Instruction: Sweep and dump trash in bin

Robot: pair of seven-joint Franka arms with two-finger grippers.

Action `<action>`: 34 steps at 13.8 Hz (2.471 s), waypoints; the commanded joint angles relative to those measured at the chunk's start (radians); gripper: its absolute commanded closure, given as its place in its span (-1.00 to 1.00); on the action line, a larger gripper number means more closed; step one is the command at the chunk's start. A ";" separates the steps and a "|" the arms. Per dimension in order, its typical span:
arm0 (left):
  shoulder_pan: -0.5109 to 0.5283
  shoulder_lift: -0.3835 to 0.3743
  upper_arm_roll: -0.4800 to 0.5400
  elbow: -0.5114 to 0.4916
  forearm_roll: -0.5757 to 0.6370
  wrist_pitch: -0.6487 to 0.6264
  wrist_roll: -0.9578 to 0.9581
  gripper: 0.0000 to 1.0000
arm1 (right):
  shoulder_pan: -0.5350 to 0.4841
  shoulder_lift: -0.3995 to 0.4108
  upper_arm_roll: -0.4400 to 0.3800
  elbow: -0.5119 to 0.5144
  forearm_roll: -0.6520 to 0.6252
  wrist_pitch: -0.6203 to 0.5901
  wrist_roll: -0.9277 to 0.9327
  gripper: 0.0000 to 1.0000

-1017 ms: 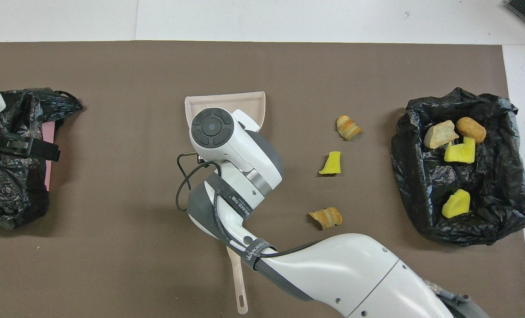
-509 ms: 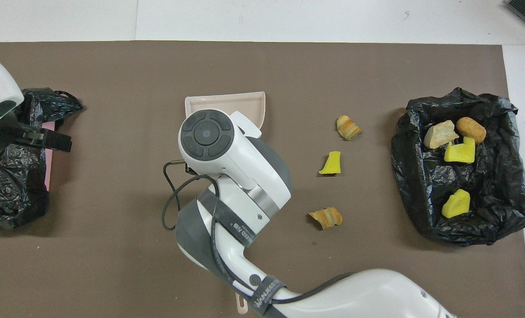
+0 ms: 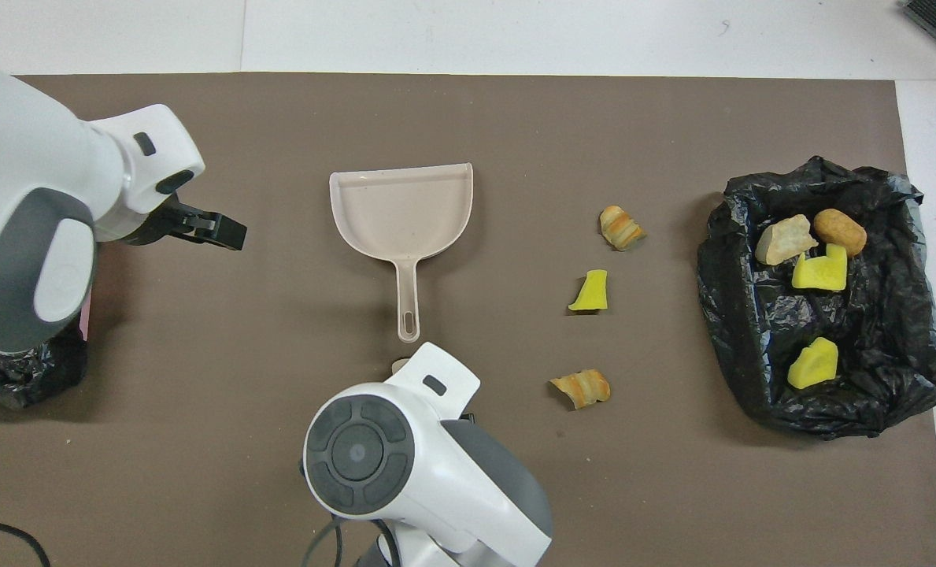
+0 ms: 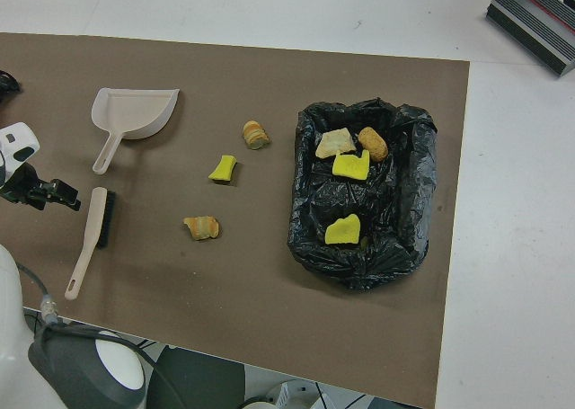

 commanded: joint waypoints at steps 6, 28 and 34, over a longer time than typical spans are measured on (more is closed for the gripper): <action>-0.239 0.108 0.015 -0.086 0.008 0.200 -0.270 -1.00 | 0.083 -0.089 -0.003 -0.341 0.068 0.293 -0.024 -0.83; -0.198 0.084 0.027 -0.097 0.049 0.188 -0.045 1.00 | 0.052 -0.297 -0.007 -0.450 0.103 0.157 0.028 1.00; -0.048 0.002 0.027 -0.106 0.049 0.071 0.597 1.00 | -0.057 -0.408 -0.009 -0.518 0.085 0.040 0.314 1.00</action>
